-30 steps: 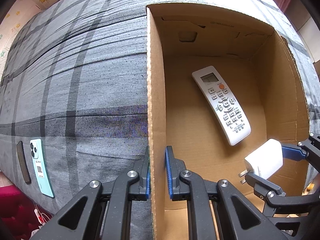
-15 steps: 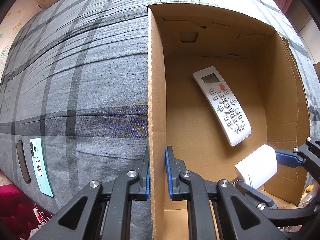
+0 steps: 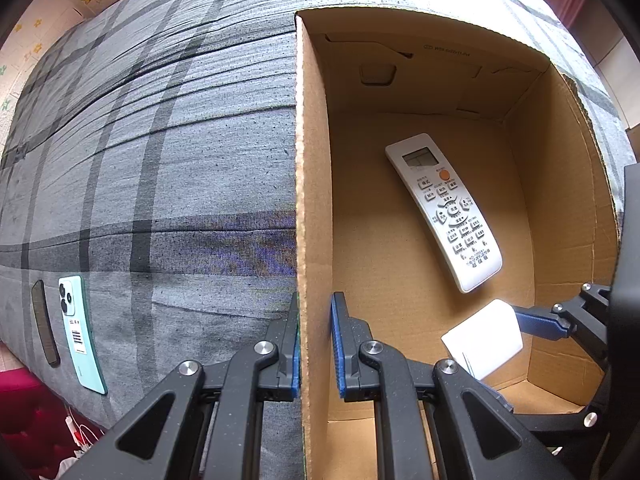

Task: Organize rigid objects
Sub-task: 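Carry the white charger into the box beside the remote with the right gripper, then open the right gripper to release the charger and lift away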

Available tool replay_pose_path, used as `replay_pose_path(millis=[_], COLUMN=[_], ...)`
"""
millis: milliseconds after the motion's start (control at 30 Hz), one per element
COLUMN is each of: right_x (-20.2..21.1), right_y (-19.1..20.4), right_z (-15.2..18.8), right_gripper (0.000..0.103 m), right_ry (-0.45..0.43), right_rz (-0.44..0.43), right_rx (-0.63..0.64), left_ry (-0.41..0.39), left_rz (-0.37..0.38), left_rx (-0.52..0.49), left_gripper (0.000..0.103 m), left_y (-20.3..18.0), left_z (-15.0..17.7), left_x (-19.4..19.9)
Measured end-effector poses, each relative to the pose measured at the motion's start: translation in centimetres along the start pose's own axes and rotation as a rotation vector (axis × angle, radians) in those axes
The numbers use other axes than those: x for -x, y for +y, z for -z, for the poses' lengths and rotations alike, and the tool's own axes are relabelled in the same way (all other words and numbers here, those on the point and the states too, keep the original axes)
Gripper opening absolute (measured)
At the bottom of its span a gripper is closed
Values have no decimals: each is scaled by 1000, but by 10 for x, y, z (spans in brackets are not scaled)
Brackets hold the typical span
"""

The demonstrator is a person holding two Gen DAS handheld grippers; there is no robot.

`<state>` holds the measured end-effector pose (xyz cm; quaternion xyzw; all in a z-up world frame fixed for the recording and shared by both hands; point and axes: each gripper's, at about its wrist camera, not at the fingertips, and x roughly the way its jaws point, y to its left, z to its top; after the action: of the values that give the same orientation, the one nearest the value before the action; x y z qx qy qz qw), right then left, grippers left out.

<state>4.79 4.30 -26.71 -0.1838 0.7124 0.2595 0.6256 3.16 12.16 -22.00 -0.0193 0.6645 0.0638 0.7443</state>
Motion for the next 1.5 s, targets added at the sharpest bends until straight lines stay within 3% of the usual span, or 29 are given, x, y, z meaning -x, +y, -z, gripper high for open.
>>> replay_pose_path(millis=[600, 867, 1100, 1167, 1300, 1367, 1500], right_x=[-3, 13, 28, 33, 43, 46, 55], right_y=[-8, -2, 2, 3, 3, 2, -1], right_z=[-2, -4, 0, 4, 7, 9, 18], right_gripper=[59, 74, 77, 86, 89, 97, 98], right_ry=[-9, -55, -97, -106, -123, -128, -143], right_rz=[-3, 19, 22, 39, 39, 34, 35], right_rx=[-7, 20, 33, 39, 43, 41, 34], left_ry=[-4, -4, -4, -4, -4, -3, -3], left_rz=[-6, -8, -10, -11, -14, -15, -15], left_rx=[-1, 5, 11, 10, 11, 10, 9], left_gripper=[13, 13, 13, 13, 13, 13, 13], left_y=[-1, -1, -1, -1, -2, -2, -2], left_z=[0, 1, 1, 1, 1, 1, 1], left_x=[0, 1, 2, 2, 1, 1, 1])
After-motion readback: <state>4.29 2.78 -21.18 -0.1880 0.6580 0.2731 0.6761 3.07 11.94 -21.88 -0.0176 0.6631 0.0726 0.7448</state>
